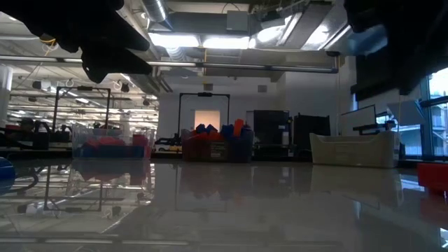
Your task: Sort blocks by size
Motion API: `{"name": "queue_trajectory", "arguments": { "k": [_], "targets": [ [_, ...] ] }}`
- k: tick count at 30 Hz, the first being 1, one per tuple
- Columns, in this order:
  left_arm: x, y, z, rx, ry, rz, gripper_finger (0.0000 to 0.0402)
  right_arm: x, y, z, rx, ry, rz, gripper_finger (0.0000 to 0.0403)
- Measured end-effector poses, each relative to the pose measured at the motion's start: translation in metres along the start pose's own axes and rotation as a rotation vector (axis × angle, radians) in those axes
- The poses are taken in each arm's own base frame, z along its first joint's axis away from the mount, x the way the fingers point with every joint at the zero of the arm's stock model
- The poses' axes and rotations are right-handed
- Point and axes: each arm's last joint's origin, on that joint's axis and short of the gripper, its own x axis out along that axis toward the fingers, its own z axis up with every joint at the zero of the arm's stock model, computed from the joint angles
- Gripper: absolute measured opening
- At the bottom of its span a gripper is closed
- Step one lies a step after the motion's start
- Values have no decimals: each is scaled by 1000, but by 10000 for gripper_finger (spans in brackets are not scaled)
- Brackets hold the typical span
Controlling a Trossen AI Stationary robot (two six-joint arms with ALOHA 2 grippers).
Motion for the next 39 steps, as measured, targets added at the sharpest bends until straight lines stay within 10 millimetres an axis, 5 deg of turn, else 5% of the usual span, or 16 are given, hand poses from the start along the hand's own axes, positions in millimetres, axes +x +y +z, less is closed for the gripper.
{"name": "queue_trajectory", "arguments": {
  "k": [13,30,34,39],
  "targets": [
    [0,-1,2,36,-19,-9,210,61,54,-28,190,221,64,363],
    [0,-1,2,67,-20,-10,210,103,71,-34,234,266,50,360],
    [0,-1,2,71,-16,-8,210,110,71,-35,224,275,23,328],
    [0,-1,2,72,-16,-7,210,110,69,-36,218,273,4,242]
  ]
}}
